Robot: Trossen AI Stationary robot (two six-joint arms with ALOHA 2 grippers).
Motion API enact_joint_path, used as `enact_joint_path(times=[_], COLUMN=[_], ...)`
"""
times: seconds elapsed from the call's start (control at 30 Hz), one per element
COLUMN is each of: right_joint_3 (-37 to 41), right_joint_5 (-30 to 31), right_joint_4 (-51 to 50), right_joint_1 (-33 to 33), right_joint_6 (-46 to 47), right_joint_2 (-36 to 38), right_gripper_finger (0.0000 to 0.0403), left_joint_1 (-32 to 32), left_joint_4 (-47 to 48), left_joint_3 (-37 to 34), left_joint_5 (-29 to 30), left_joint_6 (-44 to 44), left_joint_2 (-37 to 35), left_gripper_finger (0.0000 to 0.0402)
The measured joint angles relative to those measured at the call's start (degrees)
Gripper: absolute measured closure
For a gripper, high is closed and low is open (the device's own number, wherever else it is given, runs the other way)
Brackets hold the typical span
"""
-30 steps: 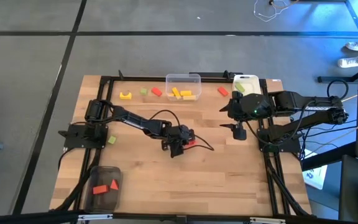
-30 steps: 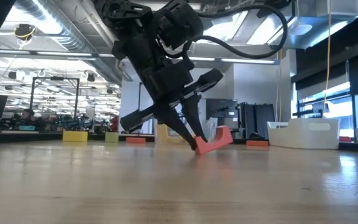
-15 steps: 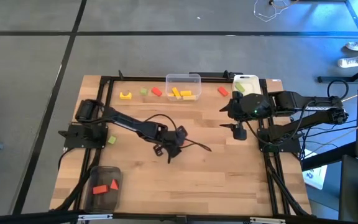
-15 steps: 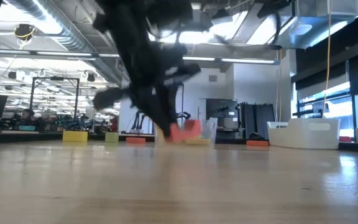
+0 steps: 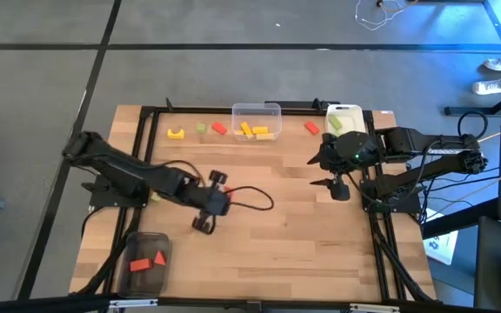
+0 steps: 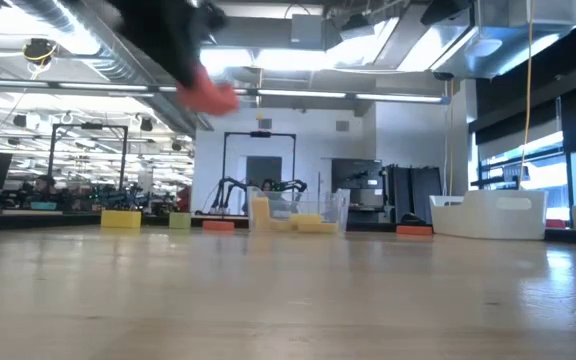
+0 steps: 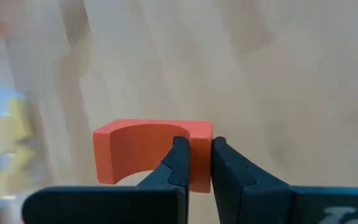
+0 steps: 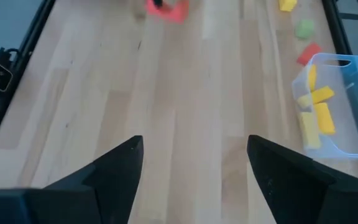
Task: Sort & place blocks by color
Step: Put the orange arched block into the black bin
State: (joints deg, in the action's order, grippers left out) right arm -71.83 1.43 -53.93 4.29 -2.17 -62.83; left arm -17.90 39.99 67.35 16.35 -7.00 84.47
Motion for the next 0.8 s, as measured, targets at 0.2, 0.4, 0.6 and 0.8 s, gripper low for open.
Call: enact_joint_path(times=[0.2,0.4,0.6,0.8], right_joint_3=[0.0,0.0,0.0,0.0], right_joint_5=[-0.02,-0.02,-0.02,-0.02], right_joint_4=[0.3,0.92,0.94,1.39], right_joint_1=[0.0,0.0,0.0,0.0], right_joint_6=[-2.65,-3.12,-4.28,-4.35], right_joint_2=[0.0,0.0,0.0,0.0], right_gripper_finger=[0.0114,0.0114,0.0114,0.0114], left_joint_1=[-8.43,-17.0,-26.71,-38.55], left_joint_4=[8.3,18.88,21.9,21.64], left_joint_3=[0.02,0.02,0.02,0.02], left_joint_5=[-5.74,-12.19,-21.58,-22.18], left_joint_6=[19.53,44.89,68.39,91.46], left_joint_2=[-6.71,-8.8,-8.77,-8.32], left_gripper_finger=[0.0373,0.0373,0.0373,0.0373])
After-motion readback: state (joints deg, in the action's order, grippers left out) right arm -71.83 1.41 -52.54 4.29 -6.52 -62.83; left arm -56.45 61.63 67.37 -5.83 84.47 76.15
